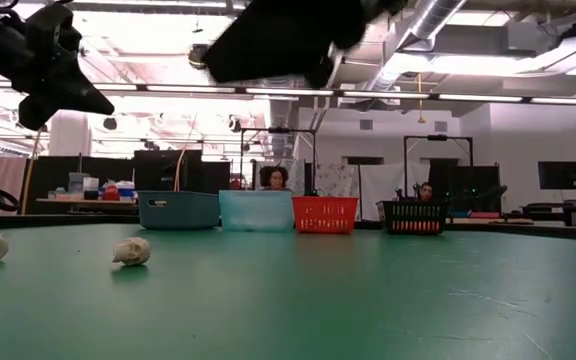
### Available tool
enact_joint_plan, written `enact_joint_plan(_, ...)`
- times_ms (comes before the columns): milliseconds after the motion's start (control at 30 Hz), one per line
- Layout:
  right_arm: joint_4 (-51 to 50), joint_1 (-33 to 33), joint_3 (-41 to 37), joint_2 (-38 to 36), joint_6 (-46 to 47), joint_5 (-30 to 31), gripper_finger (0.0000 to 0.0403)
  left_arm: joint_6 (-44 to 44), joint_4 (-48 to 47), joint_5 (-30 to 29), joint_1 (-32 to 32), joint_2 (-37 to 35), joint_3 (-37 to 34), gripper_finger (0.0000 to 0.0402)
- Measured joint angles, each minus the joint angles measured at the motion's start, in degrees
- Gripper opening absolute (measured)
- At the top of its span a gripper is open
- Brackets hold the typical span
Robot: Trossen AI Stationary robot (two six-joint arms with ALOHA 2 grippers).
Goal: Sort Halloween decoration
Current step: Put the white skull toy into the blue bin
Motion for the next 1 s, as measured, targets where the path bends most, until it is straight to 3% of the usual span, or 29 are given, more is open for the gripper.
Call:
enact_joint_plan(433, 7.2, -2.0, 7.7, 15.5, -6.0, -10.3, 0.0240, 2.4, -0.5, 0.5, 0.0, 0.0, 0.0, 0.0000)
enact_joint_plan(700, 11.4, -2.7, 7.7, 21.5, -7.9, -11.1, 0.0244, 2.5, -0.5, 0.5, 0.0, 0.0, 0.0, 0.0000)
enact_joint_plan(1000, 11.6, -2.6, 7.9, 27.0, -2.1, -10.8, 0.0224, 2.4, -0.5, 0.3, 0.0, 0.0, 0.0, 0.0000)
